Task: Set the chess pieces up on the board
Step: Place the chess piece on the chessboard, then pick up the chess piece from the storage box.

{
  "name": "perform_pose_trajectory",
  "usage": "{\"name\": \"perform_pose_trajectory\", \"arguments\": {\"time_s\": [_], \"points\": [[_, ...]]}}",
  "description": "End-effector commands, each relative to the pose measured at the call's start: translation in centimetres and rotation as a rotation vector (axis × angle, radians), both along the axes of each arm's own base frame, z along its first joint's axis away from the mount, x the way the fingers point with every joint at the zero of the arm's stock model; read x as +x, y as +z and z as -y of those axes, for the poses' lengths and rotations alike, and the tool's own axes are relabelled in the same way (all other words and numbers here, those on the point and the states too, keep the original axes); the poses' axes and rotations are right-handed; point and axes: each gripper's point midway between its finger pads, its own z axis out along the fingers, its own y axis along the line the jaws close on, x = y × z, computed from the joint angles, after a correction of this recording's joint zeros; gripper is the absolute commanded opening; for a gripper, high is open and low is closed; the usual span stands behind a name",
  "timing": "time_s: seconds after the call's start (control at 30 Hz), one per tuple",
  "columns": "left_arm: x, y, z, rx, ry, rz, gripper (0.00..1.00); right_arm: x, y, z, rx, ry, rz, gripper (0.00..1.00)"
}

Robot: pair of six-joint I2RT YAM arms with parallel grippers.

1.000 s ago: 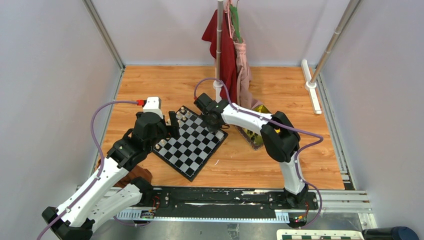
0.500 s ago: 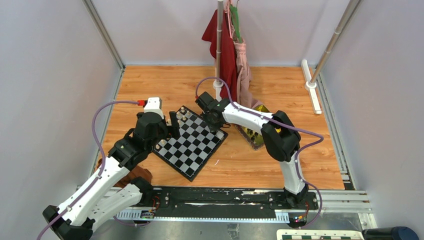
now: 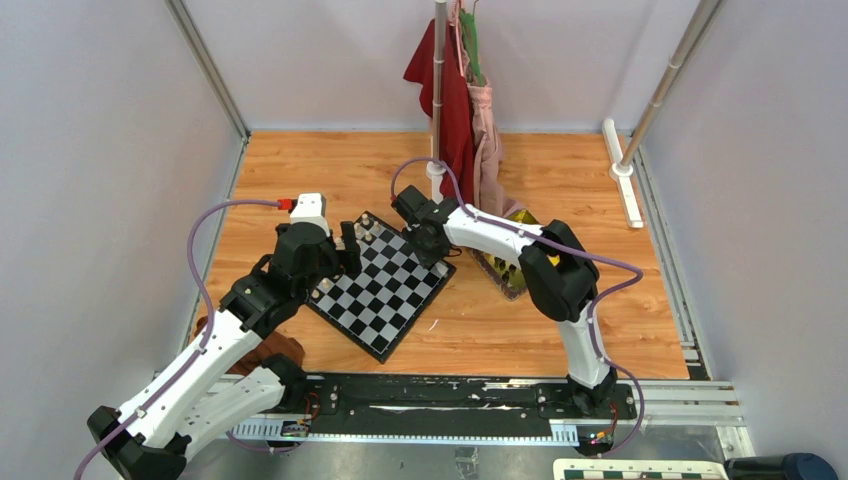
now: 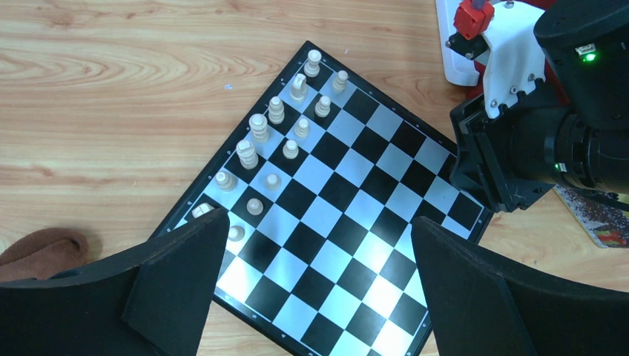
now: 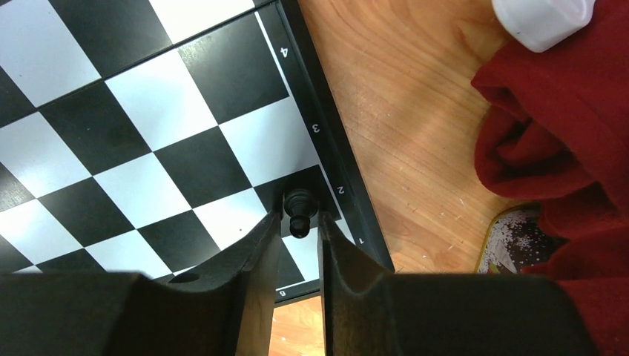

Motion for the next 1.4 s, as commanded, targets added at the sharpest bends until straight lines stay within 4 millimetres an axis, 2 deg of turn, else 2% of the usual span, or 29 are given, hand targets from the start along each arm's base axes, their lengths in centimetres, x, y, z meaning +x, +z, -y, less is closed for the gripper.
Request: {"name": "perform_pose_trajectory", "arguments": {"time_s": [0.0,0.5,0.9,1.13,1.33,1.37], "points": [[0.2,0.6,0.3,-0.021,0.003,0.022,1.0,-0.3,-0.3,0.8,-0.026,0.005,-0.04,0.3],[-0.3,1.0,-0.2,-0.022,0.005,0.036,1.0,0.1,2.2,0.4,0.012,0.012,0.003,0.37],[-0.8,1.6,-1.1,-0.024,0.028,0.06,1.0,-0.6,6.7,0.8,0.039,0.025,0.088,0.49],[-1.2,2.0,-1.7,-0.027,0.043,0.072,1.0,-1.7,10.3,3.0,0.062,-0.011,0.166,0.49],[-1.3,1.9,-1.6,-0.041,0.048,0.073,1.0,-2.1,12.1,7.5,0.021,-0.123,0.272,0.48],[-1.2,1.8,-1.6,-0.04,0.049,0.072,1.0,-2.1,11.8,8.3,0.01,-0.145,0.282,0.48]]}}
